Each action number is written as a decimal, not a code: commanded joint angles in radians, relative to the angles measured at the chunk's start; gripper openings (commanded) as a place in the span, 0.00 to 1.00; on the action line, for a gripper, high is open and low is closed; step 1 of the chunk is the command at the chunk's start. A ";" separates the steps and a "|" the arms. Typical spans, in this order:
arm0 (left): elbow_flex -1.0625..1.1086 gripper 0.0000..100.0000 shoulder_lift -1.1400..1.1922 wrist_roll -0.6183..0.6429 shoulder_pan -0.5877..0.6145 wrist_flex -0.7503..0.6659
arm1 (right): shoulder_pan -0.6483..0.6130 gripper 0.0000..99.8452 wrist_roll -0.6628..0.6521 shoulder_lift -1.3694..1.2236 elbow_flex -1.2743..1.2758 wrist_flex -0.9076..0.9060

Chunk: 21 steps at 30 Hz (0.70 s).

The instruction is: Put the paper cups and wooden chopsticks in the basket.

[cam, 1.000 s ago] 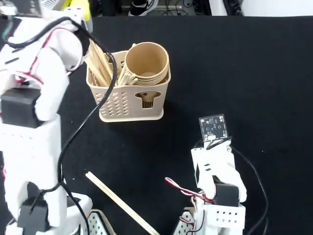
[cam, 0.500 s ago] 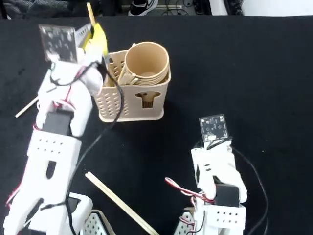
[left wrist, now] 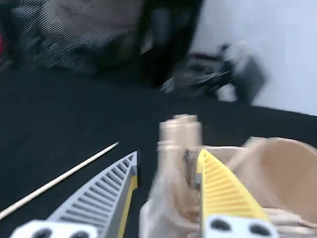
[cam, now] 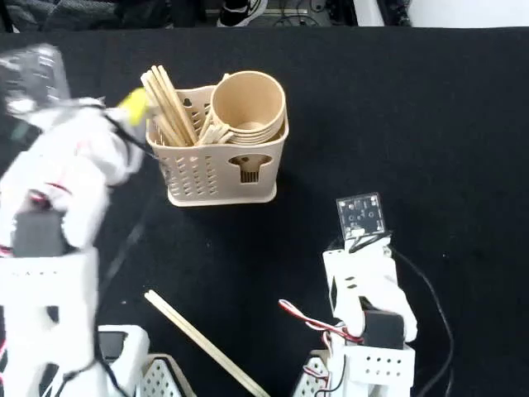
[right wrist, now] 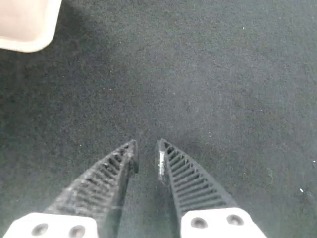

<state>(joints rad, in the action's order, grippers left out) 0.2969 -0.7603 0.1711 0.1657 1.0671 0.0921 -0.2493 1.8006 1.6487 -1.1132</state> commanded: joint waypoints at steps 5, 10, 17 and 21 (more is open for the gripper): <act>-0.383 0.20 0.526 -0.196 0.219 0.146 | -0.011 0.08 -0.011 0.077 -0.005 0.017; -0.705 0.20 0.951 -0.430 0.208 0.316 | -0.011 0.08 -0.011 0.077 -0.004 0.017; -1.211 0.20 1.455 -0.687 0.197 0.336 | -0.011 0.08 -0.011 0.077 -0.004 0.020; -1.440 0.20 1.686 -0.712 0.179 0.327 | -0.011 0.08 -0.011 0.077 -0.004 0.020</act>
<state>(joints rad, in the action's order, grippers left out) -0.9383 0.8109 -0.5178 0.3652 1.3986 0.0921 -0.2493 1.8006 1.6487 -1.1132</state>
